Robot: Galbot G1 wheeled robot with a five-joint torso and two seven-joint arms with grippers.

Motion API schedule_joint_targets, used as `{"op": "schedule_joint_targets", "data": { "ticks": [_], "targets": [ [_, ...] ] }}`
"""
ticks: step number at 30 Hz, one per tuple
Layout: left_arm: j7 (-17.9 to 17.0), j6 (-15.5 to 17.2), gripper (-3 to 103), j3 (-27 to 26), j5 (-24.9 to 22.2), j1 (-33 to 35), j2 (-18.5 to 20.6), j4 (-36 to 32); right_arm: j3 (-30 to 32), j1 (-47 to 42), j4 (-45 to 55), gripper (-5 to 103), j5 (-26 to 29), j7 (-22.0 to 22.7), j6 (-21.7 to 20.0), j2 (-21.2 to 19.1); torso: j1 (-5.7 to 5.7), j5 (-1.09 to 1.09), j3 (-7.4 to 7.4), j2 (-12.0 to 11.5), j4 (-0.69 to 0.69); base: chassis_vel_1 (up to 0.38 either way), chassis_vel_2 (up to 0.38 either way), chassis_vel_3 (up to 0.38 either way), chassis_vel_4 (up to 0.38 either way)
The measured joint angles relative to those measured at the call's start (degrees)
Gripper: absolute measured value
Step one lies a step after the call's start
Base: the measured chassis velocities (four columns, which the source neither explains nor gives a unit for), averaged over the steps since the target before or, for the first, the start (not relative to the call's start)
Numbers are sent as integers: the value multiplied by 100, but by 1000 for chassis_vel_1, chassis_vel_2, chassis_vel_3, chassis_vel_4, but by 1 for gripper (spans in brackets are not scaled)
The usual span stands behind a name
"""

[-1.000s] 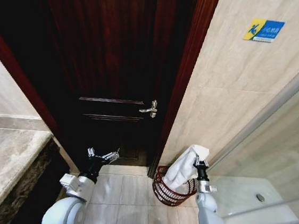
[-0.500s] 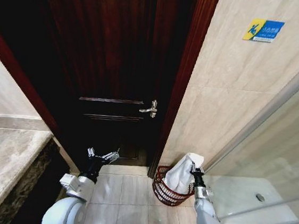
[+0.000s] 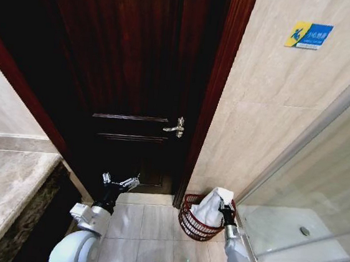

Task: Discard the used towel into the hamper.

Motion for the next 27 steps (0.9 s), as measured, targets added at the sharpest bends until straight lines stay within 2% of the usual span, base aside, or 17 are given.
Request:
{"op": "schedule_joint_targets", "data": {
  "ticks": [5,8,10,11,14,15,18,19,22,27],
  "targets": [
    [0,0,100,0,0,0,0,0,49,-32,-126,5,-490,206,-4,119,0,2,0,0,0,0,0,0,0],
    [0,0,100,0,0,0,0,0,45,-48,-148,5,-593,226,-122,176,0,1,0,0,0,0,0,0,0],
    [0,0,100,0,0,0,0,0,28,-25,-182,5,-664,222,-476,223,0,1,0,0,0,0,0,0,0],
    [0,0,100,0,0,0,0,0,28,-25,-182,5,-664,222,-476,223,0,1,0,0,0,0,0,0,0],
    [0,0,100,0,0,0,0,0,29,-1,-165,5,-777,83,-1077,247,0,0,0,0,1,0,0,0,0],
    [0,0,100,0,0,0,0,0,29,-1,-165,5,-777,83,-1077,247,0,0,0,0,1,0,0,0,0],
    [0,0,100,0,0,0,0,0,157,21,-172,5,-1257,-231,-1591,191,0,0,0,0,1,0,0,0,0],
    [0,0,100,0,0,0,0,0,157,21,-172,5,-1257,-231,-1591,191,0,0,0,0,1,0,0,0,0],
    [0,0,100,0,0,0,0,0,179,38,-248,5,-1763,-321,-2114,78,0,0,0,0,0,0,0,0,0],
    [0,0,100,0,0,0,0,0,179,91,-305,5,-2116,-407,-2467,32,0,1,0,0,0,0,0,0,0]
  ]
}}
